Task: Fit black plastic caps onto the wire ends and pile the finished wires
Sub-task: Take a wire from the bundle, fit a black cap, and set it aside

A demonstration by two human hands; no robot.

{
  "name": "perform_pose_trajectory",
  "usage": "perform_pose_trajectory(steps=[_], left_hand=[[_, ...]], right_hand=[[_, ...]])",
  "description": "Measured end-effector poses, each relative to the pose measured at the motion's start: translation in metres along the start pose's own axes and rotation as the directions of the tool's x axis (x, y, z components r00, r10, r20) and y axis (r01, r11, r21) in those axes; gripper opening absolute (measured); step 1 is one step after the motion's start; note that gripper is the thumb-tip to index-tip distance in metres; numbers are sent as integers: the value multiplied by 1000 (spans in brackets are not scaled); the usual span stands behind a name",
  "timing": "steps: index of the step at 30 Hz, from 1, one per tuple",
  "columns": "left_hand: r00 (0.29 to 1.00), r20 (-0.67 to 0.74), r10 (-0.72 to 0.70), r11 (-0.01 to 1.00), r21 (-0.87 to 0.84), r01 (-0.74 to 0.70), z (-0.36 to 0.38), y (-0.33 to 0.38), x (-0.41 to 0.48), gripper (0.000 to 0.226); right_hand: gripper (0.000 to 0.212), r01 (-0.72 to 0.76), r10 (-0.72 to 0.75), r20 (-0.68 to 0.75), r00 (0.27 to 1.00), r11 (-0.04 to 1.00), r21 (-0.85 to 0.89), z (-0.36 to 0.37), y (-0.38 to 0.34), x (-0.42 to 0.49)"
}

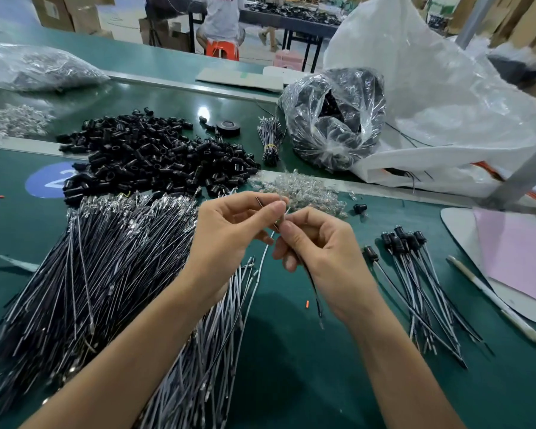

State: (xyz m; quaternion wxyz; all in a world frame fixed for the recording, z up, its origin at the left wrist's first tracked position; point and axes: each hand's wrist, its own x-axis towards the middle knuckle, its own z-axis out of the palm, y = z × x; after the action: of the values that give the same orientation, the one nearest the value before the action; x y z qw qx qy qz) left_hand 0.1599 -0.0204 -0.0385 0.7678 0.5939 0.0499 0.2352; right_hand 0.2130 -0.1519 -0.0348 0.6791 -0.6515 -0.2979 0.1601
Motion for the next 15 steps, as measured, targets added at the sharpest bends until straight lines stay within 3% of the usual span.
perform_pose_trajectory(steps=[3,15], left_hand=[[999,-36,9,998,-60,-11,1,-1,1,14],[999,-32,-30,1000,0,30,-7,-1,4,23]], right_hand=[[11,-3,3,3,1000,1000,-20,-2,0,0],[13,52,-76,-78,994,962,-268,-10,0,1]])
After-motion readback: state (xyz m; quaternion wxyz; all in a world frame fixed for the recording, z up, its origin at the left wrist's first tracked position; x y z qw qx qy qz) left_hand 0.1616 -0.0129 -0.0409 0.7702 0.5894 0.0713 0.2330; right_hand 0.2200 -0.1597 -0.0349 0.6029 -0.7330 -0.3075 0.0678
